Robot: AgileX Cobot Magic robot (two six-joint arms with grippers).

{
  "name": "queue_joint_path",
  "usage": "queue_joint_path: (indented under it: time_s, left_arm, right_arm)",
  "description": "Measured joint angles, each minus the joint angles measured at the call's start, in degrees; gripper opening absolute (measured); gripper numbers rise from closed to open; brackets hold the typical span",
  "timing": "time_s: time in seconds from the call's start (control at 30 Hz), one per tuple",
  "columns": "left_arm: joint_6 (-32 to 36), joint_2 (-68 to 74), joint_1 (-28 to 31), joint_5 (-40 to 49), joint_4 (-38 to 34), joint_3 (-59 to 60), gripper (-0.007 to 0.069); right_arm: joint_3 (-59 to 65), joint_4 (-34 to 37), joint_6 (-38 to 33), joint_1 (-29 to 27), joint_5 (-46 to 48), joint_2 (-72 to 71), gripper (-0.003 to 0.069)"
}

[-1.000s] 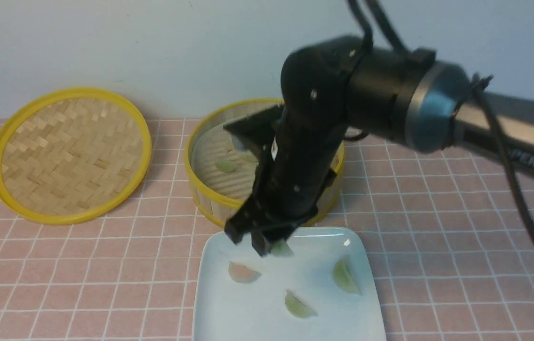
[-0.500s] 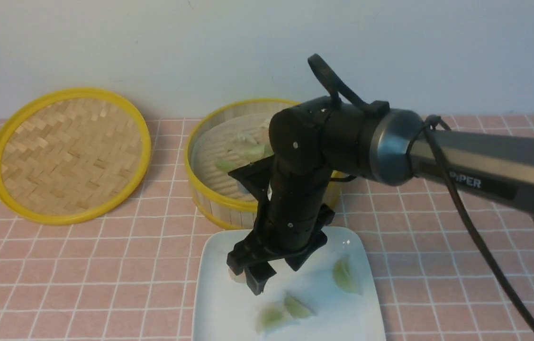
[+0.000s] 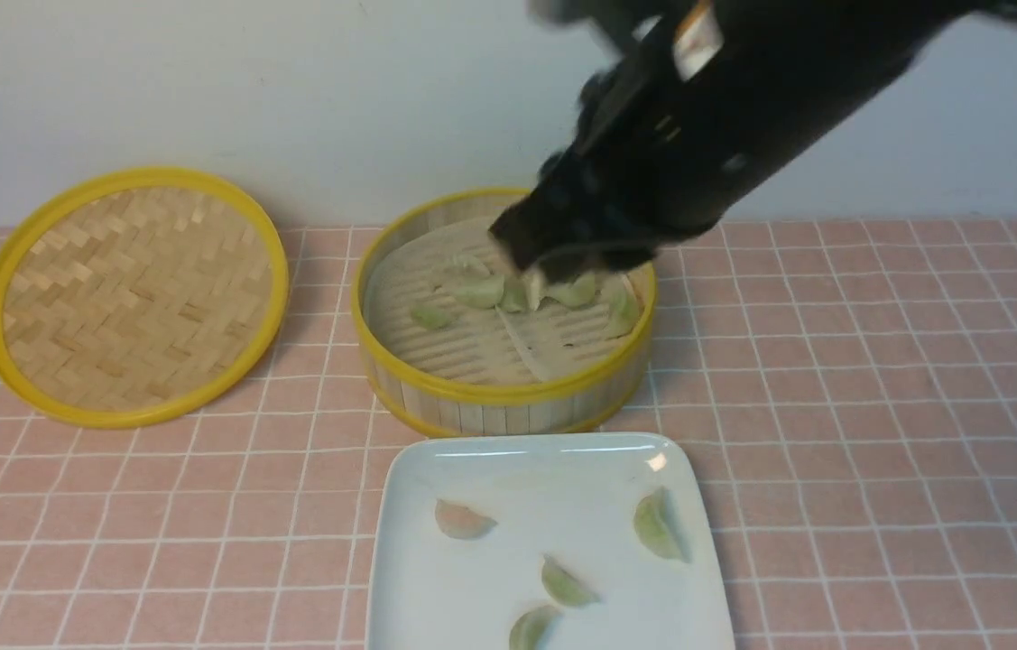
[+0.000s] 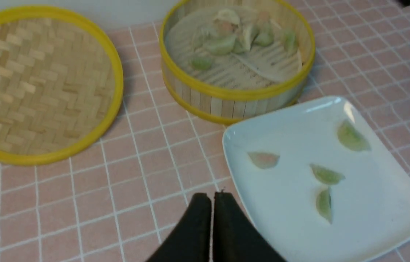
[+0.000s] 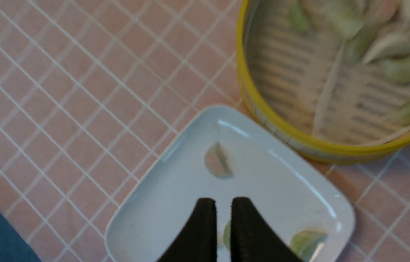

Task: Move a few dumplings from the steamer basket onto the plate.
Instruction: Use the right arm to put the dumpling into the plate

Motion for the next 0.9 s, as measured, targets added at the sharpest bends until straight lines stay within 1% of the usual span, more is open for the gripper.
queue_joint_path:
  time_s: [0.03,0.07,0.1,0.2,0.27,0.3,0.37,0.43,0.5,0.57,0.6,0.63,0.7,0.77,0.9]
  left_arm:
    - [0.0,0.0,0.0,-0.8,-0.1,0.1,-0.0006]
    - [0.0,0.0,0.0,-4.4,-0.6,0.7,-0.0006]
    - [0.0,0.0,0.0,-6.7,-1.1,1.1,-0.0006]
    - [0.0,0.0,0.0,-14.9,-3.8,3.0,-0.0006]
    - [0.1,0.0,0.0,-18.5,-5.5,4.2,-0.0006]
    - [0.3,0.0,0.0,-20.8,-6.6,5.0,-0.0006]
    - [1.1,0.0,0.0,-24.9,-9.1,6.7,-0.0006]
    - [1.4,0.0,0.0,-26.9,-9.9,7.6,-0.0006]
    - [1.5,0.0,0.0,-29.2,-10.4,8.9,-0.0006]
    - [1.5,0.0,0.0,-29.7,-10.4,9.4,-0.0006]
    - [1.5,0.0,0.0,-30.1,-10.6,9.9,-0.0006]
    - [1.5,0.1,0.0,-30.2,-10.6,10.1,-0.0006]
    - [1.5,0.3,0.1,-30.8,-10.8,10.2,-0.0006]
    - [1.6,0.4,0.1,-31.1,-10.7,10.4,-0.0006]
    - [1.6,0.5,0.1,-30.3,-10.6,10.5,-0.0006]
  right_arm:
    - [0.0,-0.2,0.2,0.0,0.0,0.0,0.0029]
    - [0.6,-2.6,1.7,0.0,0.2,-7.8,0.0]
    - [1.5,-4.0,2.6,0.0,0.2,-11.8,-0.0007]
    - [7.8,-8.2,5.0,0.0,0.0,-24.3,-0.0013]
    - [12.6,-10.3,6.2,0.0,-1.8,-32.3,-0.0014]
    - [16.7,-11.4,7.1,0.0,-4.1,-36.4,-0.0014]
    - [27.4,-14.0,9.2,0.0,-12.0,-49.0,-0.0014]
    - [36.1,-16.6,11.1,0.0,-19.1,-58.6,-0.0014]
    - [48.2,-22.5,16.6,0.0,-28.7,-72.6,-0.0014]
    - [52.5,-25.5,20.0,0.0,-31.5,-77.6,-0.0014]
    - [57.5,-29.8,25.0,0.0,-34.1,-83.4,-0.0014]
    - [60.4,-33.5,28.5,0.0,-35.2,-86.4,-0.0014]
    - [64.2,-38.4,35.1,0.0,-35.2,-87.9,-0.0014]
    - [65.8,-40.9,38.2,0.0,-35.2,-87.9,-0.0014]
    - [66.6,-42.8,40.2,0.0,-36.8,-87.9,-0.0014]
